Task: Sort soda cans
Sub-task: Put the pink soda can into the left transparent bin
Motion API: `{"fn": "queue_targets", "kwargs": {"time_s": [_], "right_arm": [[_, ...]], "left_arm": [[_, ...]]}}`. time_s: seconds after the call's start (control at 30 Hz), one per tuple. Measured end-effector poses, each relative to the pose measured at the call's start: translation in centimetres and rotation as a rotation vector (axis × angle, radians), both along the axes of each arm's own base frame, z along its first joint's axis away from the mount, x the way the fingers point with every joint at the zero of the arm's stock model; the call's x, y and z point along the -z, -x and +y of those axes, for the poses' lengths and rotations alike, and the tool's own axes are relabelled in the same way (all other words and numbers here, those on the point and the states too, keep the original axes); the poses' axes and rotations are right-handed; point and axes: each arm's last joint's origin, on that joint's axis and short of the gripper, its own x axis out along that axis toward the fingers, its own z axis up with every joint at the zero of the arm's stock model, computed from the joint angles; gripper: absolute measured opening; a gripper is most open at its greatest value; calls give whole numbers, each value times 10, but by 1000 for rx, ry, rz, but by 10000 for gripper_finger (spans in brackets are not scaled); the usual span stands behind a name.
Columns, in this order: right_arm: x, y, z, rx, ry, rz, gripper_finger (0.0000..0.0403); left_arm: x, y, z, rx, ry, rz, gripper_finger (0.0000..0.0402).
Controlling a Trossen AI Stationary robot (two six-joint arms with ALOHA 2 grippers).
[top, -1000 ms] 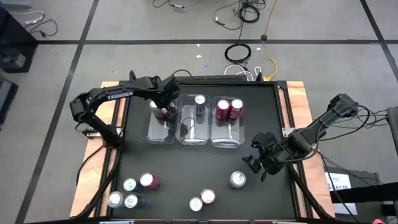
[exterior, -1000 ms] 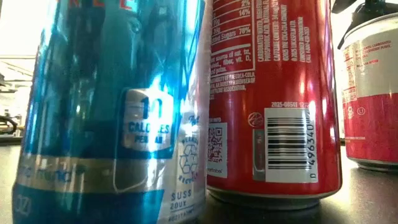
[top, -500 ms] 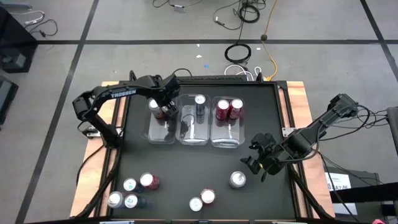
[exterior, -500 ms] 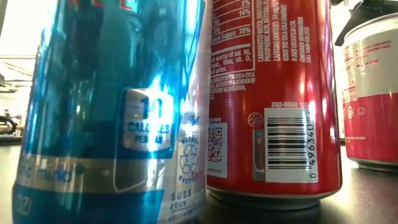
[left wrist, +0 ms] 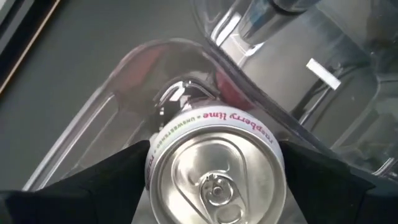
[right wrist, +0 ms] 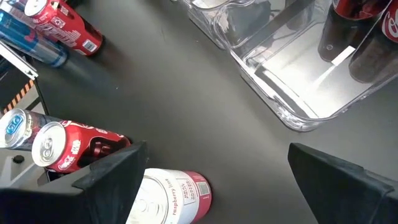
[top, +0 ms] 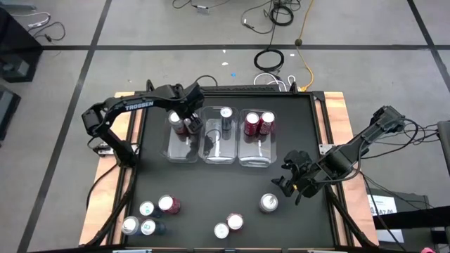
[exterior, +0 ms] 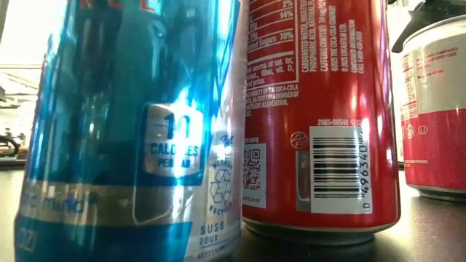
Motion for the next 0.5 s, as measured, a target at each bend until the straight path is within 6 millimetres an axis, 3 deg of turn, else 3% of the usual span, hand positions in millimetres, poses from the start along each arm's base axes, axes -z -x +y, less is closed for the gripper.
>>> {"fn": "queue_targets", "kwargs": {"time_s": [0.5], "right_arm": [[0,0,0,-4,5,3,382]], "left_arm": [[-1,0,3,-24,-77,26,359]]}}
